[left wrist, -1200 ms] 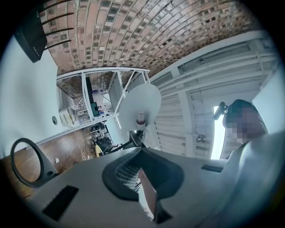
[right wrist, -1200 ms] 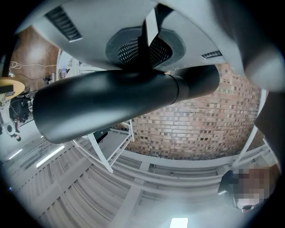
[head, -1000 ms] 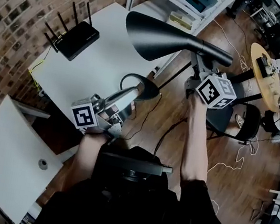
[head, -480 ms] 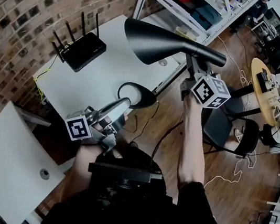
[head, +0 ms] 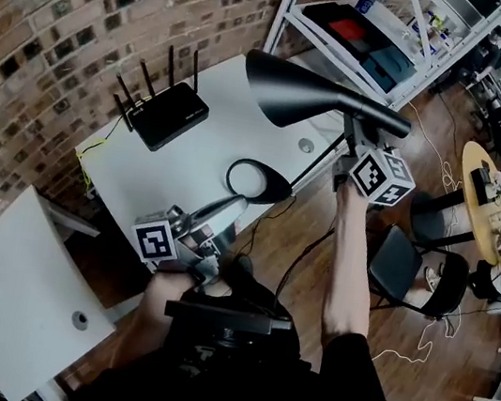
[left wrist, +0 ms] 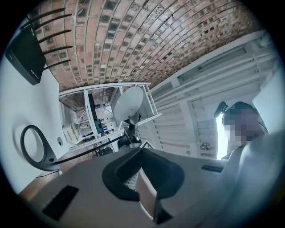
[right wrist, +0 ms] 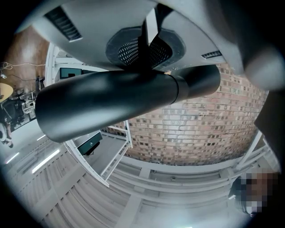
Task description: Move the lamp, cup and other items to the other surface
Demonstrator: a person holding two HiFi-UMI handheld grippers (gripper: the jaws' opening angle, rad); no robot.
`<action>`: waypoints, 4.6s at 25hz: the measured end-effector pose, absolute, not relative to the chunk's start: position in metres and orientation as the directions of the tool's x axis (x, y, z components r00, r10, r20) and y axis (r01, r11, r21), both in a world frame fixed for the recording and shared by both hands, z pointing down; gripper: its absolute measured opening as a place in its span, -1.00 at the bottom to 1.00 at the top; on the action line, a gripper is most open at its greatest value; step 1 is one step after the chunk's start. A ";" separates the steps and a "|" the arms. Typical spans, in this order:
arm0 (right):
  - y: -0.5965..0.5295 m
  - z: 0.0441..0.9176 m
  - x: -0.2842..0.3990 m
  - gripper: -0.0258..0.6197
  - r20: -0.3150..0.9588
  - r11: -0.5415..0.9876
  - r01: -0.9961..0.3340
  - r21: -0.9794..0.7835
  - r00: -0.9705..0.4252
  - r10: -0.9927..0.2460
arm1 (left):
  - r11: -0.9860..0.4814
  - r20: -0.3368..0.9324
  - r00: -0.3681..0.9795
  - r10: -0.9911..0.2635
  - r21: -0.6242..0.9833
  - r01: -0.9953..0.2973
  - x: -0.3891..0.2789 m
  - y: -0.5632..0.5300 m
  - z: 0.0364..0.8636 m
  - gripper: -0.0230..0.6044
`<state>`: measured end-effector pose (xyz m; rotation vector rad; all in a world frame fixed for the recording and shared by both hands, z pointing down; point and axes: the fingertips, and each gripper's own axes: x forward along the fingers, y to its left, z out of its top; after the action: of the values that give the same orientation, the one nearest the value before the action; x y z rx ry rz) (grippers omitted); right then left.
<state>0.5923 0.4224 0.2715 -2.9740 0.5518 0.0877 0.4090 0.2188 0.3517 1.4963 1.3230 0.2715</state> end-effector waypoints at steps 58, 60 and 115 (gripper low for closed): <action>0.377 0.329 0.873 -0.88 -0.116 -0.784 -0.621 -0.014 0.780 -0.615 | -0.087 -0.337 0.699 0.630 0.864 0.495 0.570 0.272 0.388 -0.92; 0.378 0.327 0.871 -0.88 -0.121 -0.782 -0.623 -0.016 0.777 -0.617 | -0.064 -0.348 0.700 0.624 0.870 0.489 0.568 0.271 0.386 -0.92; 0.352 0.267 0.540 -0.89 -0.376 -0.404 -0.726 -0.557 0.654 -0.656 | 0.207 -0.423 0.332 0.843 0.826 0.525 0.409 0.261 0.355 -0.92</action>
<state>0.5398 0.3519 0.2670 -2.1592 1.0669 0.1257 0.4091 0.2608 0.3546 1.4553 1.3286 0.3506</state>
